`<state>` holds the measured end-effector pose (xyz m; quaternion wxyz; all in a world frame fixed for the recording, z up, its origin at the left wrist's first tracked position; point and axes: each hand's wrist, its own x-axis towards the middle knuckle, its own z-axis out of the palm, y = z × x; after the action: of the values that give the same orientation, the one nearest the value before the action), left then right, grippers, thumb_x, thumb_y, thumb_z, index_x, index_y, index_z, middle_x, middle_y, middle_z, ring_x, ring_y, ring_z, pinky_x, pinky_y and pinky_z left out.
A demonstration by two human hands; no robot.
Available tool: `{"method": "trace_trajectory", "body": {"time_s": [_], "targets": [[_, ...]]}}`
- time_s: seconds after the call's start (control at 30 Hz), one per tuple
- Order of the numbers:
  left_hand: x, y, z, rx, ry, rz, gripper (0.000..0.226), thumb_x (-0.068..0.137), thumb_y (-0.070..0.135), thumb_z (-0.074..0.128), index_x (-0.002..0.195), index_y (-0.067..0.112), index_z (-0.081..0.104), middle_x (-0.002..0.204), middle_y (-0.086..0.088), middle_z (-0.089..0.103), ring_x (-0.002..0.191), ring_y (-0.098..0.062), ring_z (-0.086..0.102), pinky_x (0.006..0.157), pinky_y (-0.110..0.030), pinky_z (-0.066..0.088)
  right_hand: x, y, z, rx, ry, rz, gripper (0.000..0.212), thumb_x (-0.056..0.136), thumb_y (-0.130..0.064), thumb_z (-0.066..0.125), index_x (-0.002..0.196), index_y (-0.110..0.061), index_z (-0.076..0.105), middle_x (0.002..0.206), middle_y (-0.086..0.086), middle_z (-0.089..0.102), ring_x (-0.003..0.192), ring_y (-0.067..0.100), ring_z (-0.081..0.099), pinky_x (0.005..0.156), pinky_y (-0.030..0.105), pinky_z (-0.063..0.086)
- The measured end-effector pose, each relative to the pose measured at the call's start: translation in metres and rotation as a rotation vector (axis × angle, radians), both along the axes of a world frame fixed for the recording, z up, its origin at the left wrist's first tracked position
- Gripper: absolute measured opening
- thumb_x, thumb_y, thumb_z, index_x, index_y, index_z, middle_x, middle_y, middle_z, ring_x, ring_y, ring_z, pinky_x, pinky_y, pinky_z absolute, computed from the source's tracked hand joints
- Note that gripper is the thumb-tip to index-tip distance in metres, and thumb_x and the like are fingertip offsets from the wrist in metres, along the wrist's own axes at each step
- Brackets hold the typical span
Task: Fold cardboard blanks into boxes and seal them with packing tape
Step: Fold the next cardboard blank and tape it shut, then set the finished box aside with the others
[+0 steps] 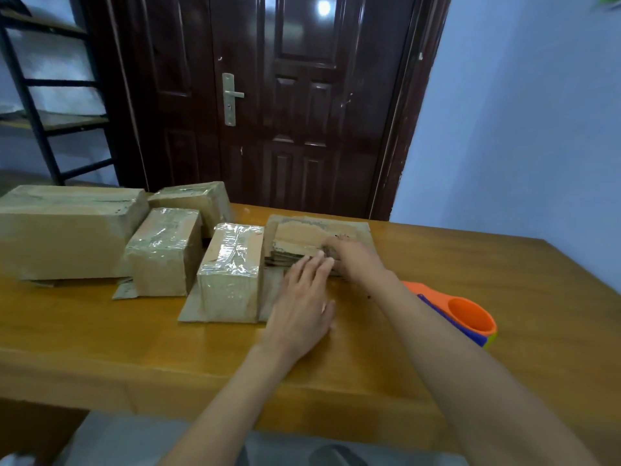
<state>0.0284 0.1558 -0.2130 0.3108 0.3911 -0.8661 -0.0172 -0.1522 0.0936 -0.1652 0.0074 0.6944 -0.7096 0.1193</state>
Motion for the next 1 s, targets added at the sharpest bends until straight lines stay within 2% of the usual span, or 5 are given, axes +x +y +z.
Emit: {"method": "trace_trajectory", "body": {"time_s": [0.37,0.57,0.7,0.87,1.0], "targets": [[0.003,0.002,-0.001,0.079,0.052,0.025,0.067,0.104,0.036,0.057,0.161,0.025,0.023,0.172,0.002,0.017,0.16,-0.017,0.011,0.125,-0.043,0.035,-0.024,0.013,0.013,-0.125,-0.025,0.047,0.032,0.106,-0.052,0.046,0.12,-0.04,0.073,0.113,-0.013,0.074,0.099,0.013,0.065,0.073,0.04,0.061],[0.007,0.009,0.001,0.067,0.134,0.022,0.059,0.102,0.038,0.059,0.154,0.027,0.034,0.166,0.007,0.026,0.152,-0.011,0.03,0.112,-0.029,0.048,-0.024,0.035,0.015,-0.203,-0.436,-0.083,0.038,0.104,-0.046,0.052,0.075,-0.034,0.073,0.08,-0.016,0.067,0.082,0.012,0.064,0.066,0.036,0.055],[0.007,0.017,0.011,0.112,0.349,0.068,0.057,0.1,0.048,0.059,0.148,0.025,0.042,0.152,0.006,0.044,0.134,-0.01,0.051,0.095,-0.024,0.052,-0.013,0.063,0.023,-0.465,-0.393,-0.086,0.034,0.109,-0.044,0.049,0.117,-0.028,0.078,0.103,-0.015,0.074,0.095,0.004,0.064,0.072,0.015,0.051],[-0.018,0.035,0.046,0.661,0.751,0.149,0.096,0.086,0.077,0.061,0.162,0.031,0.022,0.166,0.002,0.035,0.151,-0.024,0.037,0.118,-0.057,0.04,0.005,0.097,0.044,-0.699,-0.4,-0.072,0.033,0.109,-0.036,0.05,0.116,-0.019,0.078,0.096,-0.006,0.076,0.089,0.004,0.065,0.068,0.003,0.042],[-0.017,0.04,0.081,0.424,0.909,0.032,0.076,0.098,0.03,0.07,0.159,0.04,0.027,0.168,0.01,0.031,0.154,-0.012,0.03,0.124,-0.043,0.032,0.015,0.123,0.064,-0.669,-0.62,-0.041,0.027,0.107,-0.027,0.056,0.106,-0.017,0.081,0.084,-0.006,0.075,0.079,0.004,0.069,0.064,0.013,0.052]]}}
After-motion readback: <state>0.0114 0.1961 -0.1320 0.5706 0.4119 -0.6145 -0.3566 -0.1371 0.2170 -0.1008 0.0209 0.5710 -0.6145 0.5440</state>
